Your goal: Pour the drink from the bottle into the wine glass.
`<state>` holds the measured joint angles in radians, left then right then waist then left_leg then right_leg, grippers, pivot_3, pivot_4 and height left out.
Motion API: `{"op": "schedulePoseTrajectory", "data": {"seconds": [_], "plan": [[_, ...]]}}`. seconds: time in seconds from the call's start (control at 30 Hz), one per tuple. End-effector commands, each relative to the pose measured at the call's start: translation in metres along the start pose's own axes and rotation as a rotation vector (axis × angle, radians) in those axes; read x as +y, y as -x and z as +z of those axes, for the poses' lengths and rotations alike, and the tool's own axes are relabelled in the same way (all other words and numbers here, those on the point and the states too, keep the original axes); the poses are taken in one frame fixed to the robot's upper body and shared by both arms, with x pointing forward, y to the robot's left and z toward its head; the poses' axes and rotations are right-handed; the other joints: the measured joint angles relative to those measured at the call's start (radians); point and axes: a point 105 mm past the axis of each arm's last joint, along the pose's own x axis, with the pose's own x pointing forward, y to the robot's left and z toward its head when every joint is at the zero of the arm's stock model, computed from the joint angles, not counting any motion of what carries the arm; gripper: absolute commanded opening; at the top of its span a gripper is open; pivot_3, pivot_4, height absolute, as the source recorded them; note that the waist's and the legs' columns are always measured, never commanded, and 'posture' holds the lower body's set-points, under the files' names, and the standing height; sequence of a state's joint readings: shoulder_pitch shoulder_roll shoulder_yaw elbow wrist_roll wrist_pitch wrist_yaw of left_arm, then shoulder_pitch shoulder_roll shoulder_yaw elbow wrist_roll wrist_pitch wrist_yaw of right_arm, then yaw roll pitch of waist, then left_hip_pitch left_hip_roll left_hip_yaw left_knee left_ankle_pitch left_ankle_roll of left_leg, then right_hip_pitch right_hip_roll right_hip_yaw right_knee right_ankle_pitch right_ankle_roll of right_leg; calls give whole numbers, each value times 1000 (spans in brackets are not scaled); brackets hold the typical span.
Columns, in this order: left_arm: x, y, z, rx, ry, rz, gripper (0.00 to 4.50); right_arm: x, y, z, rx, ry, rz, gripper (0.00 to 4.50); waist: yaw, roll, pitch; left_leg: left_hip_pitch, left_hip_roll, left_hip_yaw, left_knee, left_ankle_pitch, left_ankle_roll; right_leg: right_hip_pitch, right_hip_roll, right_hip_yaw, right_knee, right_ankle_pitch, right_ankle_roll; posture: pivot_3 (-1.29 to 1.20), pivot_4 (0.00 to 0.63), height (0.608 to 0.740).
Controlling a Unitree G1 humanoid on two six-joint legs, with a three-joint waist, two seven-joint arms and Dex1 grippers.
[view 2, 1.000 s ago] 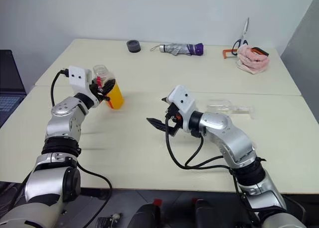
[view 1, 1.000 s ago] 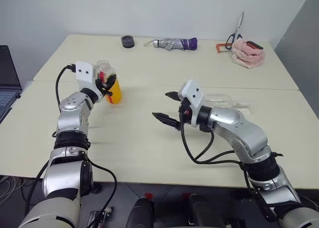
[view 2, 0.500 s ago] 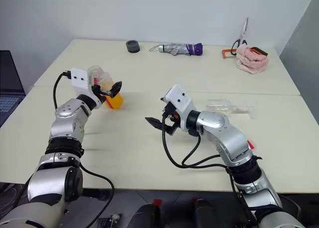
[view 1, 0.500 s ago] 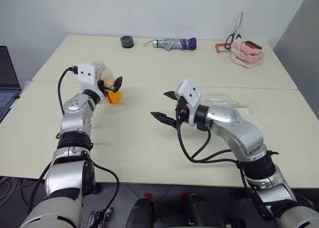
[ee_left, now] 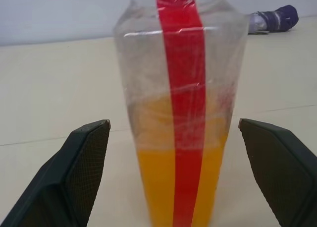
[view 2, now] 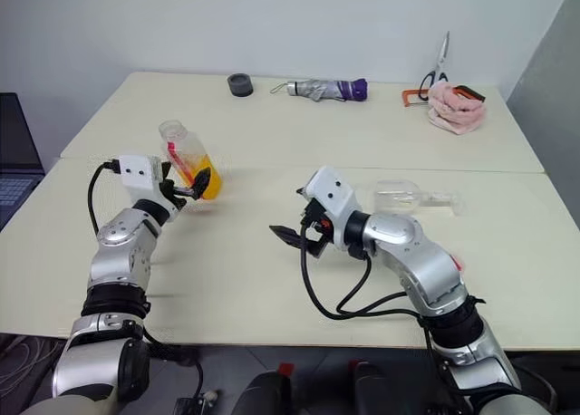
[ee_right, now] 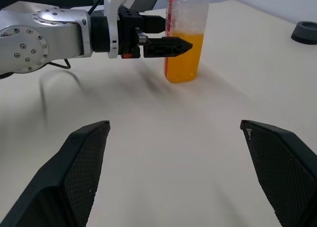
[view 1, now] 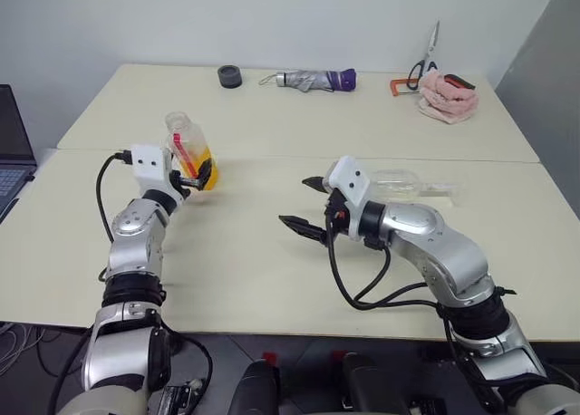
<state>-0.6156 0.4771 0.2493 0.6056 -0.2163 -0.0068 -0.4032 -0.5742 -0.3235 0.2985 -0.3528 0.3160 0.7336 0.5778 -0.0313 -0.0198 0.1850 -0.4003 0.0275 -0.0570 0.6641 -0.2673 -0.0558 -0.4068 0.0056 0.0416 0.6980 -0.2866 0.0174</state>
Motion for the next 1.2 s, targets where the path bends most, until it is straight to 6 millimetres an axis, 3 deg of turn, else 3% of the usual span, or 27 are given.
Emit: {"op": "schedulePoseTrajectory", "data": {"seconds": [0.03,0.3,0.43,0.53,0.6,0.73,0.83,1.03,1.2], "plan": [[8,7,15,-59,-15,25,4450,5,6,11,-36,38,21,4500,0,0,0,0,0,0,0,0,0,0,0,0,0,0,0,0,150,740],[2,44,8,-47,-25,60,4450,5,32,5,-30,75,3,4500,1,0,0,0,1,0,-1,0,0,0,-1,0,0,0,0,0,150,740],[-29,69,6,-24,-28,-85,4450,-5,53,8,-52,258,-109,4500,1,0,0,1,1,0,-1,0,0,1,-5,0,0,0,0,0,150,740],[-51,81,8,-12,-55,-205,4450,-13,70,-1,-23,388,-220,4500,4,-1,0,1,1,0,-1,0,0,1,-5,0,-1,0,0,0,150,740],[-70,83,13,-19,-66,-305,4450,-19,82,-8,-20,390,-311,4500,5,-1,-1,1,0,0,-1,0,0,2,-4,0,-1,0,1,0,150,740],[-106,81,25,-11,-53,-573,4450,-38,113,-27,90,592,-471,4500,5,-1,-1,2,-1,1,-1,0,0,2,-2,1,-1,0,1,0,150,740],[-119,80,30,-11,-76,-710,4450,-53,130,-44,228,711,-526,4500,1,-1,-1,3,-1,3,0,0,-1,2,0,2,-1,0,1,0,150,740],[-150,83,43,-15,-144,-997,4450,-87,145,-80,534,941,-556,4500,-4,-1,-1,5,2,4,-1,0,-1,2,4,4,0,0,0,0,150,740],[-169,92,46,-6,-200,-1169,4450,-116,143,-88,611,1032,-592,4500,-3,-1,-1,4,2,5,-1,0,-1,2,4,5,0,0,0,0,150,740]]}}
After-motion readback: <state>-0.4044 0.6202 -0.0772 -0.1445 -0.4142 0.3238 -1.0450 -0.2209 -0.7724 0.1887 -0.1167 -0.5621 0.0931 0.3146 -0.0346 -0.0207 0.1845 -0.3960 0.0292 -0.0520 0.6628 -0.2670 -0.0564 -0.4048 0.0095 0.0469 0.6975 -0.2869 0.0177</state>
